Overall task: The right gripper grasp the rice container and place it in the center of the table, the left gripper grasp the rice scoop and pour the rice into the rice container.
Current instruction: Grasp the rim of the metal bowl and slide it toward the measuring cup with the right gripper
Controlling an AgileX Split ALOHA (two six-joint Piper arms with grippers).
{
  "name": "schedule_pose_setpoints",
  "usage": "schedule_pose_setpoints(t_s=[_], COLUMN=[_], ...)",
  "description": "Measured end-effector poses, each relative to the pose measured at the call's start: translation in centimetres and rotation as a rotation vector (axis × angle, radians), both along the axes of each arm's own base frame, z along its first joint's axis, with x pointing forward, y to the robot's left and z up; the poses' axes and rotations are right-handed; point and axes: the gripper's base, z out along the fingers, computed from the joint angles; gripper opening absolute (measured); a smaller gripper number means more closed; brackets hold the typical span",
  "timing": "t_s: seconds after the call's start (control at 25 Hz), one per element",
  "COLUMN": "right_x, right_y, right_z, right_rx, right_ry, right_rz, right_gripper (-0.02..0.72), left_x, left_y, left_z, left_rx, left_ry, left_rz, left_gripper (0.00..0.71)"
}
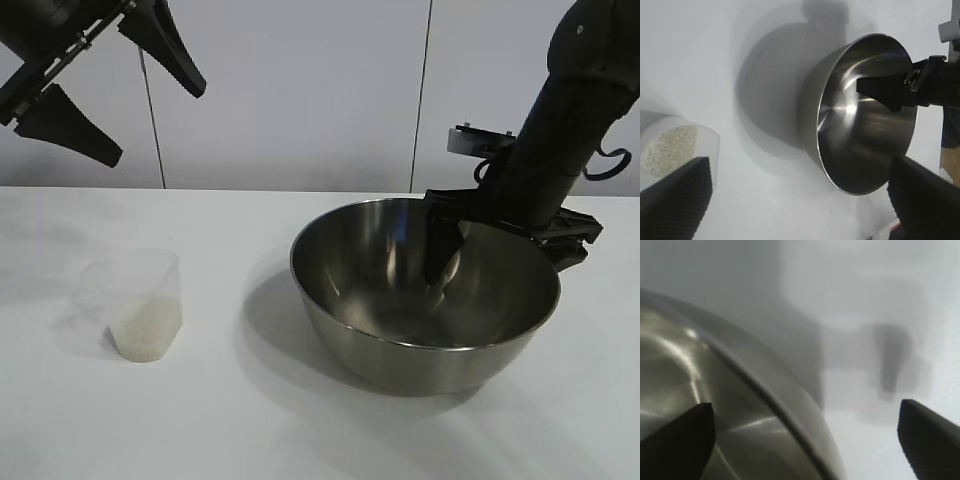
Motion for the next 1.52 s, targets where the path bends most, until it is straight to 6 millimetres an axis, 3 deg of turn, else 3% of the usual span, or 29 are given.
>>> schedule_pose_setpoints(t_s=[0.2, 0.44, 0.6, 0.84, 1.2, 1.52], right_x=[-0.1, -0.4, -0.5, -0.6, -0.8, -1.3], right_y=[0.0, 0.0, 0.1, 0.4, 0.5, 2.3], right_z=[-0.1, -0.1, -0.1, 0.0, 3.3, 3.6], right_rx=[0.000, -0.001, 0.014, 0.049, 0.082, 0.137], right_ry=[0.010, 0.040, 0.059, 0.069, -0.020, -0.015], right_rz=[0.002, 0.009, 0.003, 0.005, 0.018, 0.070], right_gripper=[0.341, 0.063, 0.015, 0.010, 0.010, 0.010], left_x=[0.0, 0.0, 0.0, 0.0, 0.0, 0.0], left_y=[0.0, 0.0, 0.0, 0.0, 0.0, 0.0], left_z=[0.0, 0.0, 0.0, 0.0, 0.0, 0.0], left_rx=[0.000, 0.000, 0.000, 0.000, 0.000, 0.000], left_ry=[0.000, 0.000, 0.000, 0.000, 0.000, 0.000], left_rz=[0.000, 0.000, 0.000, 0.000, 0.000, 0.000], left_gripper=[0.685, 0.685, 0.685, 0.685, 0.685, 0.685])
